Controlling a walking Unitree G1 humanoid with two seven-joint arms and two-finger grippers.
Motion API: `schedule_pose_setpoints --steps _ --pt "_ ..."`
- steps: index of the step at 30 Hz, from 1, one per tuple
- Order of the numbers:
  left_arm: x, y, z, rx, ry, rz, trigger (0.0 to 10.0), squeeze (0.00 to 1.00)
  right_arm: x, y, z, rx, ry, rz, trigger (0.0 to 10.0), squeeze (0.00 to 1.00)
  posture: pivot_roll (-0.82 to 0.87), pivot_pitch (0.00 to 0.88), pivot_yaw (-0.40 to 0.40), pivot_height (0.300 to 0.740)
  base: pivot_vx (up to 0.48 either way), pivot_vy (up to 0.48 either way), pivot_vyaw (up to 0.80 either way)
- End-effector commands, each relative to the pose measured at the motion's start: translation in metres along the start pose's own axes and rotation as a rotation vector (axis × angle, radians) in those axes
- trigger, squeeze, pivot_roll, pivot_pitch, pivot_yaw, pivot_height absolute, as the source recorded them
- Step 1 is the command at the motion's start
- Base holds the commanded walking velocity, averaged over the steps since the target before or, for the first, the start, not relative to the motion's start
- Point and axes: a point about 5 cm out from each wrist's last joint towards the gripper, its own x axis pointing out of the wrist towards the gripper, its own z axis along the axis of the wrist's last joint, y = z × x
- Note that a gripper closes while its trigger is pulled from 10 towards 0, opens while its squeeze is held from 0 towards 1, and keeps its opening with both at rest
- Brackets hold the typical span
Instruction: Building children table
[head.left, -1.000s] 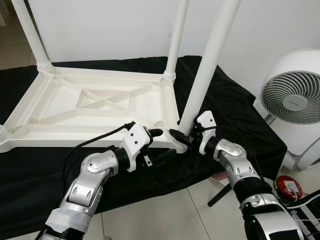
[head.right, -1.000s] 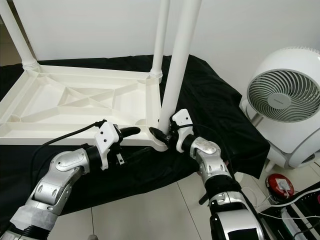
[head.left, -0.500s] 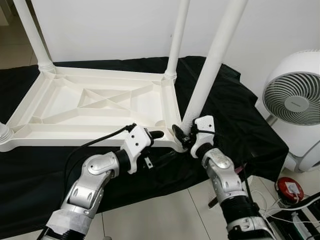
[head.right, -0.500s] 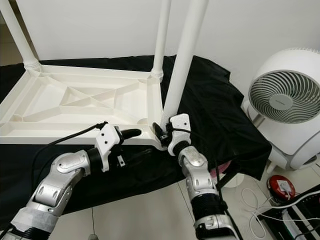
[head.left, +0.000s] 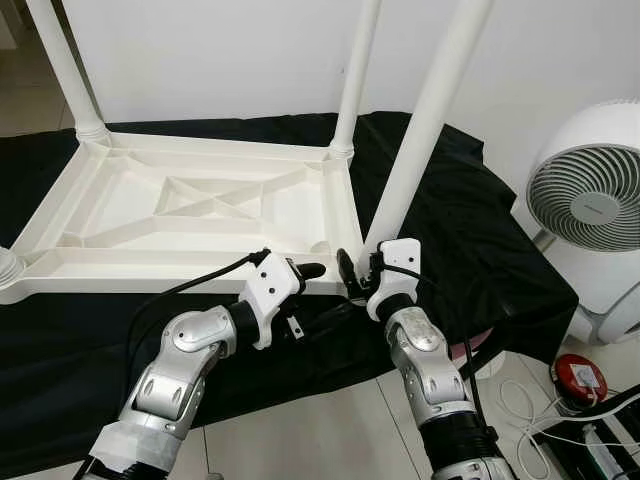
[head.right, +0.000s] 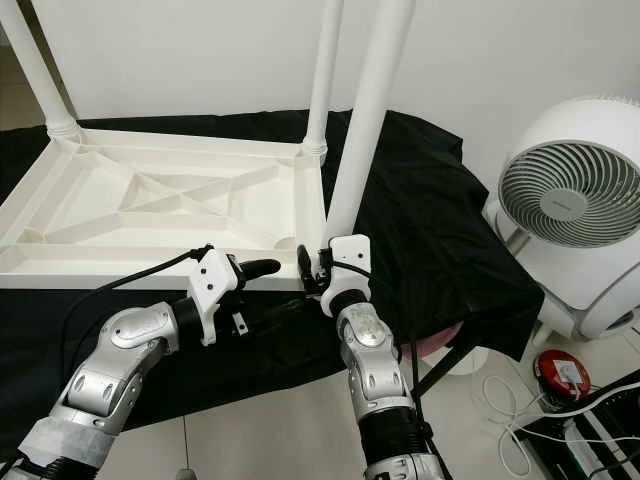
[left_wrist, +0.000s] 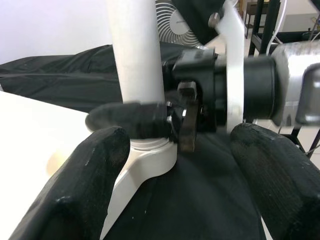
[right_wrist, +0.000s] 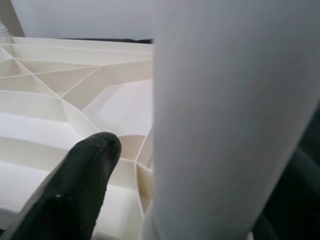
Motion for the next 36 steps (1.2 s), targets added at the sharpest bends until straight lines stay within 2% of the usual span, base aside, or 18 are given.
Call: schedule_pose_setpoints --steps 1,2,3,6,8,9,11,12,13,16,20,27,34,35,36 --pt "0.0 0.002 -0.001 0.001 0.009 0.057 10.0 0.0 0.0 -0.005 0.001 -0.005 0.007 0.003 10.0 1.0 0.01 0.0 -0.099 0.74 0.0 0.0 0.0" --pt "0.0 0.002 0.0 0.001 0.008 0.058 10.0 0.0 0.0 -0.01 0.0 -0.005 0.021 0.019 10.0 1.0 0.01 0.0 -0.1 0.74 0.0 0.0 0.0" --pt "0.0 0.002 0.0 0.002 0.007 0.059 10.0 0.0 -0.001 -0.016 -0.001 -0.006 0.039 0.062 10.0 0.0 0.01 0.0 -0.099 0.74 0.0 0.0 0.0" --pt "0.0 0.003 0.0 0.002 0.006 0.061 10.0 0.0 -0.001 -0.021 -0.001 -0.005 0.051 0.092 10.0 0.0 0.01 0.0 -0.098 0.74 0.0 0.0 0.0" --pt "-0.001 0.004 0.0 0.003 0.006 0.064 10.0 0.0 -0.001 -0.03 0.0 -0.025 0.067 0.178 10.0 0.0 0.0 0.0 -0.091 0.74 0.0 0.0 0.0" --pt "-0.001 0.004 0.0 0.003 0.006 0.064 10.0 0.0 -0.001 -0.03 0.0 -0.025 0.067 0.178 10.0 0.0 0.0 0.0 -0.091 0.74 0.0 0.0 0.0" --pt "-0.001 0.005 0.001 0.005 0.006 0.068 10.0 0.0 0.001 -0.04 0.001 -0.092 0.076 0.297 10.0 0.0 0.0 0.0 -0.086 0.74 0.0 0.0 0.0" --pt "-0.001 0.005 0.001 0.005 0.006 0.068 10.0 0.0 0.001 -0.04 0.001 -0.092 0.076 0.297 10.0 0.0 0.0 0.0 -0.086 0.74 0.0 0.0 0.0" --pt "0.0 0.007 0.002 0.007 0.004 0.07 10.0 0.0 0.003 -0.047 0.001 -0.162 0.086 0.397 10.0 0.0 0.01 0.0 -0.086 0.74 0.0 0.0 0.0" --pt "0.0 0.008 0.002 0.01 0.003 0.07 10.0 0.0 0.007 -0.049 -0.001 -0.19 0.113 0.455 10.0 0.0 0.01 0.0 -0.083 0.74 0.0 0.0 0.0" --pt "0.001 0.01 0.004 0.017 0.001 0.072 10.0 0.0 0.017 -0.046 -0.002 -0.232 0.144 0.529 10.0 0.0 0.02 0.0 -0.081 0.74 0.0 0.0 0.0" --pt "0.001 0.012 0.006 0.025 -0.002 0.074 10.0 0.0 0.026 -0.033 -0.007 -0.2 0.184 0.641 10.0 0.0 0.03 0.0 -0.079 0.74 0.0 0.0 0.0" --pt "0.001 0.011 0.006 0.025 -0.004 0.074 10.0 0.0 0.027 -0.029 -0.009 -0.199 0.184 0.666 10.0 0.0 0.04 0.0 -0.081 0.74 0.0 0.0 0.0" --pt "0.0 0.011 0.006 0.025 -0.004 0.076 10.0 0.0 0.027 -0.028 -0.011 -0.19 0.185 0.681 3.8 0.0 0.04 0.0 -0.081 0.74 0.0 0.0 0.0" --pt "-0.001 0.01 0.006 0.022 -0.003 0.078 10.0 0.0 0.025 -0.029 -0.013 -0.182 0.186 0.691 0.0 0.0 0.04 0.0 -0.08 0.74 0.0 0.0 0.0"
